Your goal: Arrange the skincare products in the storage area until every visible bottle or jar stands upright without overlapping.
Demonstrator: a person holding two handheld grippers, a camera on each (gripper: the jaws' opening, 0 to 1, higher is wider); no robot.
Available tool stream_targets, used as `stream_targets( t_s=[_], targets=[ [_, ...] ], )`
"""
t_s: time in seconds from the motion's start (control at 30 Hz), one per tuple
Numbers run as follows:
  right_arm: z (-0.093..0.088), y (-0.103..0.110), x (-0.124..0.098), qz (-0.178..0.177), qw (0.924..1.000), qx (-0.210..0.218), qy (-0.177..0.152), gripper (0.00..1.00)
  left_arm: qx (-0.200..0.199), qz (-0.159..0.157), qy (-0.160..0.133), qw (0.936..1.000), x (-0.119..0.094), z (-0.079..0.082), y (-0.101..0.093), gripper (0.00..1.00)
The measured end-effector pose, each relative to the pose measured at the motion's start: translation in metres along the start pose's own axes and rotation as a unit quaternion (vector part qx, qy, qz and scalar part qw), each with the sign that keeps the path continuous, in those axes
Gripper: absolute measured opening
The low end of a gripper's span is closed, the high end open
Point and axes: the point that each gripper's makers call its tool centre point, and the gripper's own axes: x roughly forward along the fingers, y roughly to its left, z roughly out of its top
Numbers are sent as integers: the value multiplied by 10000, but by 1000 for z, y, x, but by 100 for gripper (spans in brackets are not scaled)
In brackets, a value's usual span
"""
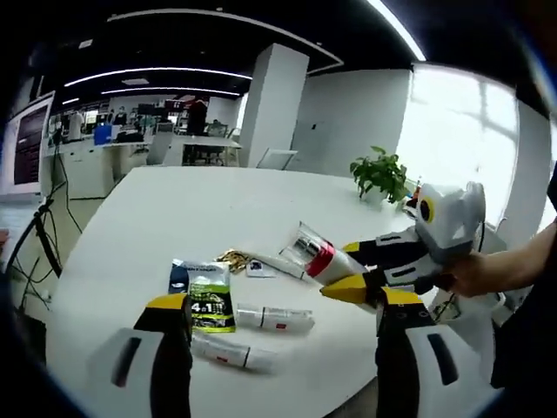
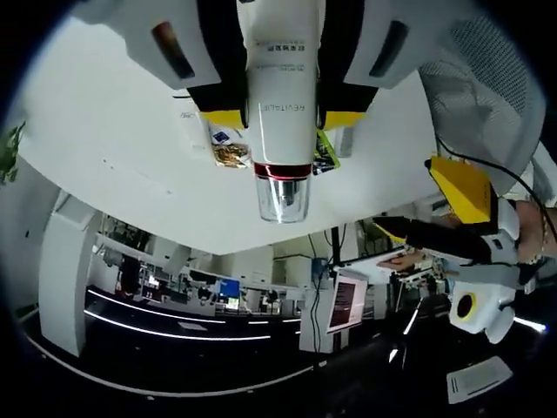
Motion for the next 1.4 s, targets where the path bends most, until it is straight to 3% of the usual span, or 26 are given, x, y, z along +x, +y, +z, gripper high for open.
stream_targets(
  t_s=[0.3, 0.4, 0.53, 0.63, 0.73, 0.93, 1.0, 1.2, 1.27, 1.33, 1.4],
  targets=[
    [12, -1, -21, -256, 9991, 54, -332, 30, -766, -758, -85, 9941, 25, 13, -42, 75],
    [26, 4, -37, -258, 9983, 123, -514, 30, -879, -1006, -57, 9910, 33, 15, -52, 67],
    [29, 4, -41, -243, 9975, 129, -657, 30, -1148, -1343, 17, 9843, 41, 17, -69, 56],
    [31, 4, -47, -305, 9973, 4, -664, 30, -1254, -1553, -83, 9798, 42, 25, -78, 46],
    [33, 1, -51, -356, 9969, -7, -696, 30, -1229, -1642, -57, 9787, 45, 25, -84, 40],
    [39, 0, -57, -406, 9962, -72, -768, 30, -1166, -1634, 32, 9796, 48, 22, -98, 39],
    [39, 0, -59, -397, 9962, -81, -765, 30, -1209, -1612, -25, 9795, 49, 23, -98, 32],
    [35, -4, -66, -447, 9960, 31, -775, 31, -1070, -1685, -34, 9799, 53, 25, -108, 30],
    [32, -6, -69, -394, 9957, 205, -817, 31, -1060, -1776, 18, 9784, 54, 25, -113, 29],
    [31, -5, -72, -135, 9932, 639, -969, 31, -1027, -1879, 83, 9768, 55, 27, -117, 27],
    [30, -8, -76, -85, 9922, 687, -1039, 31, -930, -2004, 149, 9752, 55, 29, -123, 25]
  ],
)
